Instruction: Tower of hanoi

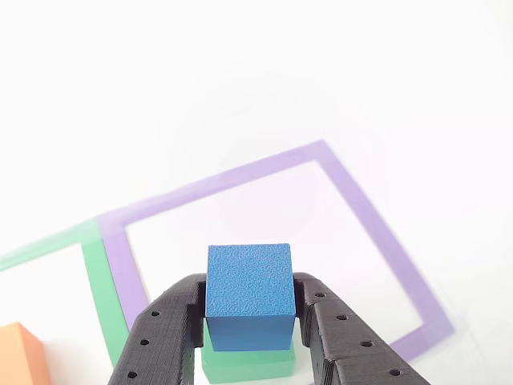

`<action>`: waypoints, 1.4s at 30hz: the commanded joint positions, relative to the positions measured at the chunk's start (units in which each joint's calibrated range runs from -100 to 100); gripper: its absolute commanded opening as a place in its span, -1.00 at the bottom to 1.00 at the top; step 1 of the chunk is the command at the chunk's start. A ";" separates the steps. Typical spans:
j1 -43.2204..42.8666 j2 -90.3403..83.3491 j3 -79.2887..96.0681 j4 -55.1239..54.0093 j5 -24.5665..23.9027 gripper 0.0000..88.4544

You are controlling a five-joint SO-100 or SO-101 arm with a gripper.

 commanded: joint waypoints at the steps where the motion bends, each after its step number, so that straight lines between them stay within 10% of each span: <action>1: -0.71 1.02 -2.68 -3.25 0.59 -0.91; 42: -1.19 14.34 -4.50 -14.10 0.59 -0.87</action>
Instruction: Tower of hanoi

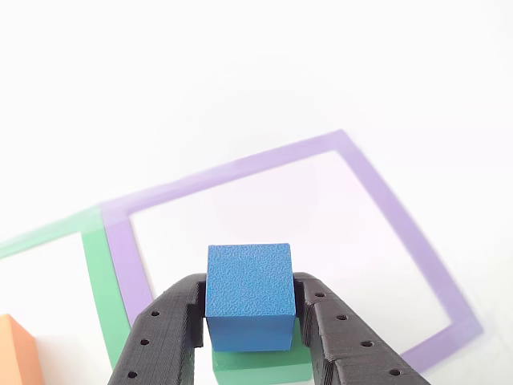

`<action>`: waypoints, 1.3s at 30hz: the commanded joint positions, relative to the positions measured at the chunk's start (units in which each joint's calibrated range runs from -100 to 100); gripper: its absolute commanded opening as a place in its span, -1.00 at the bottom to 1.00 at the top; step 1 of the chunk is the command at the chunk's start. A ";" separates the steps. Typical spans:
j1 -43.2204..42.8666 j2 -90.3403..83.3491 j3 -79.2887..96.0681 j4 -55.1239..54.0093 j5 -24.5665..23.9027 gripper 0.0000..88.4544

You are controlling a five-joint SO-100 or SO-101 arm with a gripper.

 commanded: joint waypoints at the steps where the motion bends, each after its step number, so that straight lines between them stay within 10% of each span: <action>1: -0.03 0.31 -1.98 -1.98 0.59 -0.85; 22: -0.61 -6.80 -1.98 3.44 0.59 -0.59; 39: -4.73 -44.74 -30.98 84.01 0.59 -0.98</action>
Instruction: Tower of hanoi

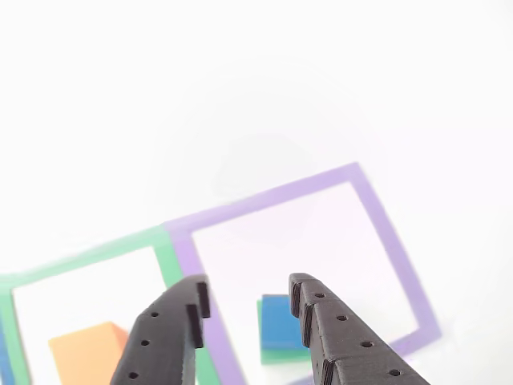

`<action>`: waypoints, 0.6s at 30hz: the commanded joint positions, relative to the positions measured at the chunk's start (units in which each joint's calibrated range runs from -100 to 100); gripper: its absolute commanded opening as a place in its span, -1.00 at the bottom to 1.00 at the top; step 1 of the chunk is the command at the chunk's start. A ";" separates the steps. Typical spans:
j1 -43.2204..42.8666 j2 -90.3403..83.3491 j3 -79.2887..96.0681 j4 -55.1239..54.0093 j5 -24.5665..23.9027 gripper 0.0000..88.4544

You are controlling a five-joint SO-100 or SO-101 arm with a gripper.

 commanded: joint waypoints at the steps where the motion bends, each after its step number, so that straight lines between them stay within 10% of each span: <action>1: -2.95 -5.73 -19.51 28.52 0.59 -1.00; 9: -10.43 -4.84 -52.15 64.07 0.59 -1.00; 18: -17.62 -4.27 -65.79 79.13 0.59 -1.00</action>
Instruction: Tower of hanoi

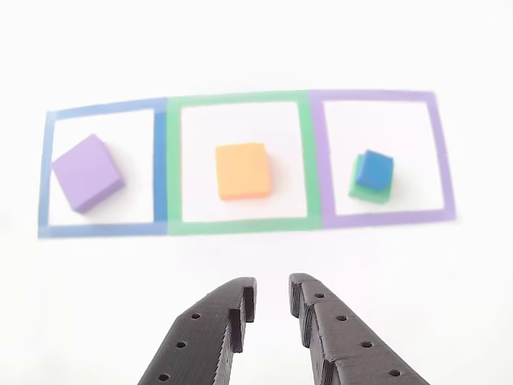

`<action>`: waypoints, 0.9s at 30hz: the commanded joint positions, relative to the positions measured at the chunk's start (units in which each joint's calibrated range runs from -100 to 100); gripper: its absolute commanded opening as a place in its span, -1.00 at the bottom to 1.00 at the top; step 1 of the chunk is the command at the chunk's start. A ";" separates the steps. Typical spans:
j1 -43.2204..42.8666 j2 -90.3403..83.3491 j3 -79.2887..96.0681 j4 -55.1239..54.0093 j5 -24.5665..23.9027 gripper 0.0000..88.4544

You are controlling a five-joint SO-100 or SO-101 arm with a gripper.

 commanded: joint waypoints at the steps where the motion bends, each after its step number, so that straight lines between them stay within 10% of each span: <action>1: -2.51 -0.89 -4.43 3.05 0.59 -1.00; 8: -2.70 -2.02 5.03 -2.70 0.59 -0.86; 27: 1.32 -10.18 62.39 -59.22 0.59 -0.14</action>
